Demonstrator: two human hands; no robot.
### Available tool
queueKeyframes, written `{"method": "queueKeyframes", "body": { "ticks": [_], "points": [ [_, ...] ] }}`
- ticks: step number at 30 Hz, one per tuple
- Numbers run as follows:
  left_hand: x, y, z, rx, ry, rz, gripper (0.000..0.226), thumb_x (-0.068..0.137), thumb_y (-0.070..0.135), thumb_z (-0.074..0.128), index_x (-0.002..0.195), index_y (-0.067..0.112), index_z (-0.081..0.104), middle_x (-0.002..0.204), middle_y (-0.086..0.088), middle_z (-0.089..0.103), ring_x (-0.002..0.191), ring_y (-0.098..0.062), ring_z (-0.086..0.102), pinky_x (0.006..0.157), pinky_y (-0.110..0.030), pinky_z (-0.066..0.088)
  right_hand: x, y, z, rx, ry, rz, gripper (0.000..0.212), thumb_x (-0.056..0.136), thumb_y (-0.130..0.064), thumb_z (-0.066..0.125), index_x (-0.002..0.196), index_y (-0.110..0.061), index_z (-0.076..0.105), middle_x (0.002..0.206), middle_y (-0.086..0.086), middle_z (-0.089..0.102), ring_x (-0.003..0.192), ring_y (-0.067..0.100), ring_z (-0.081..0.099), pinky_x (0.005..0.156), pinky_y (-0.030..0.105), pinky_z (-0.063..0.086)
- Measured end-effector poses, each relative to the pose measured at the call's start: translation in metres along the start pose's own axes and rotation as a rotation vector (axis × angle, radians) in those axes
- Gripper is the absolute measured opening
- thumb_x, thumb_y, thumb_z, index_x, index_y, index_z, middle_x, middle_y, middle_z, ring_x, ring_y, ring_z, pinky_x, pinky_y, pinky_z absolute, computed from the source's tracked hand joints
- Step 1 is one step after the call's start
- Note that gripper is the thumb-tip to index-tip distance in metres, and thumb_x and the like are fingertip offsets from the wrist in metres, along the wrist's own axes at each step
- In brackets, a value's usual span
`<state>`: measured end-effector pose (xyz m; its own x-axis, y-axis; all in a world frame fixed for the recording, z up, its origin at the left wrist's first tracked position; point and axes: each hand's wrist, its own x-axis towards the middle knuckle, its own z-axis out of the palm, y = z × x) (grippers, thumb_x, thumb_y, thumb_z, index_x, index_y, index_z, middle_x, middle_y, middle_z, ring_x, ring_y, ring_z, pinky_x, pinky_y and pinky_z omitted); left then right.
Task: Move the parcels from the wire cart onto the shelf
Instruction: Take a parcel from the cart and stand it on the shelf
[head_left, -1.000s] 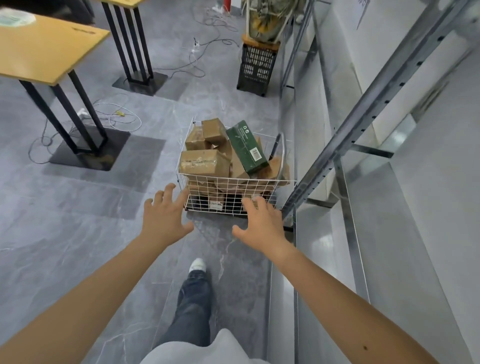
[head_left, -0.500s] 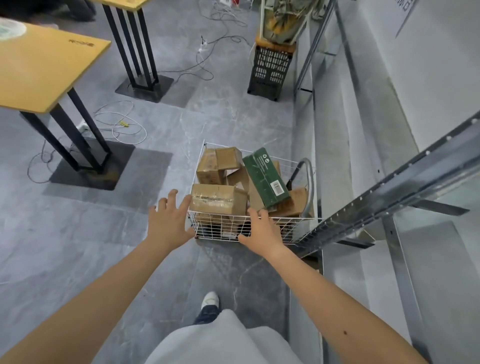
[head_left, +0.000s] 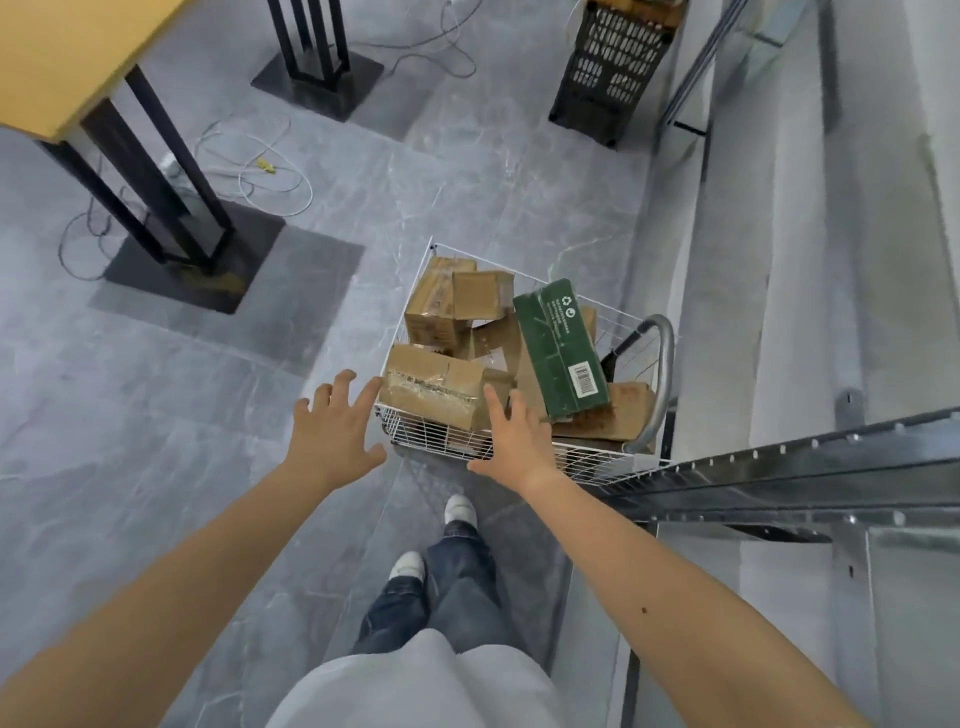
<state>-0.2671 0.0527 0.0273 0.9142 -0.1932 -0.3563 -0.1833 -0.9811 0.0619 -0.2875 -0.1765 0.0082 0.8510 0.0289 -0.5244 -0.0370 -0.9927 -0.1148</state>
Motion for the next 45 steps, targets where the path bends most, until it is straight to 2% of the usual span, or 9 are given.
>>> {"method": "queueKeyframes", "body": {
  "ticks": [4,8,13,19,26,32,38,42,45],
  "points": [
    [0.014,0.008,0.008,-0.101,-0.040,-0.075,0.084,0.079,0.046,0.060,0.148,0.024,0.017,0.149,-0.011,0.020,0.130,-0.035,0.030,0.103,-0.052,0.027,0.032,0.004,0.000,-0.067,-0.021,-0.061,0.108,0.079,-0.052,0.070,0.152,-0.021,-0.003,0.157,0.020,0.006,0.141,0.040,0.022,0.110,0.050,0.026],
    [0.025,0.011,0.017,-0.115,-0.077,-0.127,0.082,0.082,0.047,0.055,0.148,0.026,0.012,0.150,-0.009,0.017,0.132,-0.033,0.026,0.106,-0.051,0.025,0.063,0.012,0.000,-0.070,-0.008,-0.082,0.113,0.078,-0.051,0.072,0.152,-0.018,-0.006,0.156,0.021,0.007,0.140,0.040,0.023,0.109,0.048,0.030],
    [0.034,0.010,0.025,-0.110,-0.084,-0.183,0.080,0.084,0.046,0.054,0.149,0.025,0.013,0.150,-0.009,0.019,0.133,-0.034,0.026,0.105,-0.053,0.024,0.091,0.022,-0.004,-0.093,-0.036,-0.069,0.119,0.077,-0.054,0.071,0.152,-0.013,-0.011,0.158,0.017,0.002,0.144,0.038,0.012,0.111,0.050,0.026],
    [0.037,0.008,0.043,-0.114,-0.099,-0.227,0.079,0.078,0.042,0.064,0.146,0.020,0.030,0.146,-0.015,0.034,0.126,-0.040,0.038,0.100,-0.061,0.027,0.118,0.019,0.010,-0.128,-0.110,-0.079,0.125,0.074,-0.060,0.070,0.150,-0.008,-0.014,0.160,0.017,-0.005,0.147,0.039,0.000,0.116,0.058,0.015],
    [0.038,0.007,0.057,-0.175,-0.147,-0.323,0.078,0.085,0.047,0.054,0.149,0.025,0.014,0.152,-0.009,0.021,0.134,-0.033,0.029,0.106,-0.053,0.023,0.142,0.007,0.041,-0.063,-0.209,-0.052,0.127,0.074,-0.055,0.073,0.150,-0.012,-0.019,0.159,0.018,-0.011,0.146,0.040,-0.005,0.116,0.060,0.013],
    [0.037,0.005,0.062,-0.182,-0.216,-0.369,0.078,0.087,0.048,0.049,0.149,0.027,0.006,0.153,-0.006,0.014,0.136,-0.030,0.024,0.110,-0.050,0.021,0.153,0.005,0.048,-0.112,-0.172,-0.058,0.123,0.079,-0.048,0.072,0.148,-0.011,-0.022,0.159,0.019,-0.011,0.146,0.042,-0.005,0.114,0.064,0.013],
    [0.048,0.012,0.056,-0.174,-0.263,-0.349,0.076,0.089,0.049,0.045,0.149,0.028,0.003,0.154,-0.004,0.010,0.138,-0.027,0.021,0.112,-0.050,0.020,0.156,0.010,0.042,-0.227,-0.185,-0.120,0.133,0.073,-0.056,0.072,0.145,-0.008,-0.028,0.158,0.020,-0.010,0.144,0.047,-0.006,0.108,0.070,0.014],
    [0.059,0.019,0.048,-0.190,-0.259,-0.325,0.074,0.090,0.046,0.046,0.149,0.026,0.005,0.152,-0.005,0.012,0.136,-0.028,0.025,0.111,-0.048,0.022,0.156,0.015,0.044,-0.222,-0.149,-0.154,0.134,0.071,-0.055,0.075,0.146,-0.008,-0.026,0.158,0.020,-0.001,0.145,0.042,0.005,0.109,0.066,0.019],
    [0.066,0.029,0.046,-0.358,-0.305,-0.314,0.069,0.092,0.041,0.046,0.148,0.023,0.010,0.149,-0.007,0.021,0.129,-0.026,0.036,0.105,-0.040,0.032,0.157,0.016,0.036,-0.138,-0.146,-0.183,0.132,0.071,-0.056,0.074,0.148,-0.009,-0.022,0.158,0.019,-0.001,0.146,0.040,0.003,0.111,0.065,0.014]
  ]
}}
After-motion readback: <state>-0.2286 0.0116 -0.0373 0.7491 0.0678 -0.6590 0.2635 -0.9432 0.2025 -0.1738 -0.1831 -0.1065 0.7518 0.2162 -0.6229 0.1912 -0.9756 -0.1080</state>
